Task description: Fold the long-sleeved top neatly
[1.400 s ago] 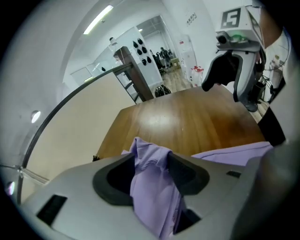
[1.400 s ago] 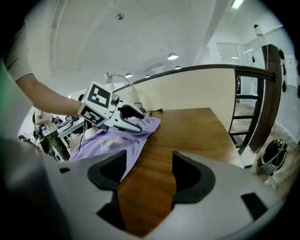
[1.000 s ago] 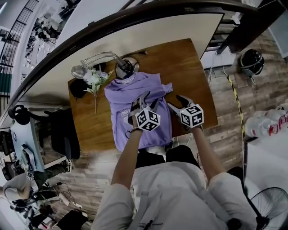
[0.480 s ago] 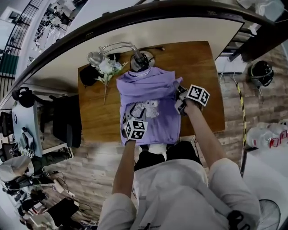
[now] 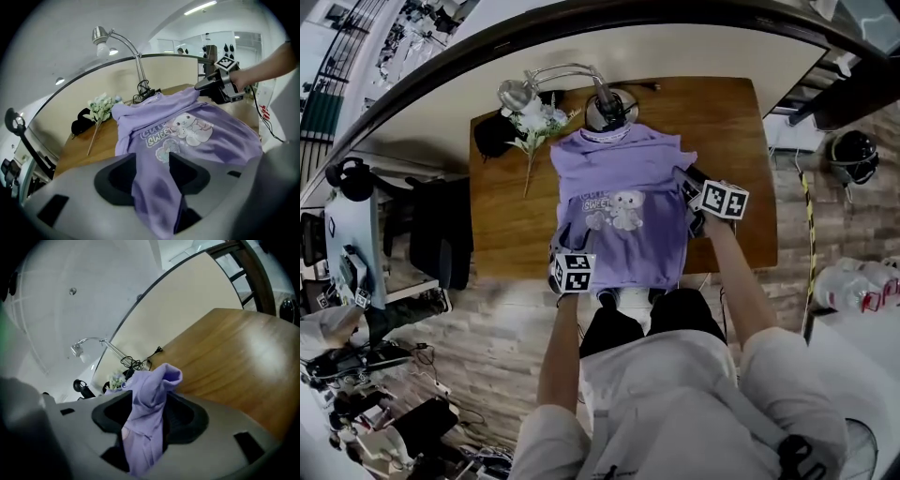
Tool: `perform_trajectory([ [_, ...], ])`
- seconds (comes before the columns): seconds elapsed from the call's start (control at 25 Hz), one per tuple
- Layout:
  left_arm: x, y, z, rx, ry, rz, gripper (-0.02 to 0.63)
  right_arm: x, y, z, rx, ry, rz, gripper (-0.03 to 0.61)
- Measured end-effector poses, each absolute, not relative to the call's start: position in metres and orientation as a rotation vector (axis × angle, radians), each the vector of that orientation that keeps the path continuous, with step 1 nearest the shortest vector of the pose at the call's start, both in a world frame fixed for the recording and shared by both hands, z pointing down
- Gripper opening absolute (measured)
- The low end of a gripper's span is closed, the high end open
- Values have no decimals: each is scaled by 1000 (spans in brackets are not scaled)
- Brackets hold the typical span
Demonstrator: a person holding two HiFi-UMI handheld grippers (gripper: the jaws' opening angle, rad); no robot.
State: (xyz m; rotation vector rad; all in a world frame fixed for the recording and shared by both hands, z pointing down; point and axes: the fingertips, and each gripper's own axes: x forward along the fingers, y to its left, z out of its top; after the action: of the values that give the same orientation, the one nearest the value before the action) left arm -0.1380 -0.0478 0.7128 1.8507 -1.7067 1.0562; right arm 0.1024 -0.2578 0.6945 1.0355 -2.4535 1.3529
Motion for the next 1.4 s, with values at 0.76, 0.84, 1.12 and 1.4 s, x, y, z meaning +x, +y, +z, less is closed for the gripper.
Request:
perform_trajectory([
  [0.76,-162,71,699,1977,-1631,670,230,115,-52,677,944,-2473,874,224],
  [0.84,-160,86,701,1989,-1603,626,230,116,-31,681,937,-2452,848,224],
  [1.12,-156,129,714,1985,-1537,529,230,117,22,700,934,-2384,822,213],
  [1.4,-147,163,737,1928,-1489,470,230,137,71,735,835,-2309,823,215],
])
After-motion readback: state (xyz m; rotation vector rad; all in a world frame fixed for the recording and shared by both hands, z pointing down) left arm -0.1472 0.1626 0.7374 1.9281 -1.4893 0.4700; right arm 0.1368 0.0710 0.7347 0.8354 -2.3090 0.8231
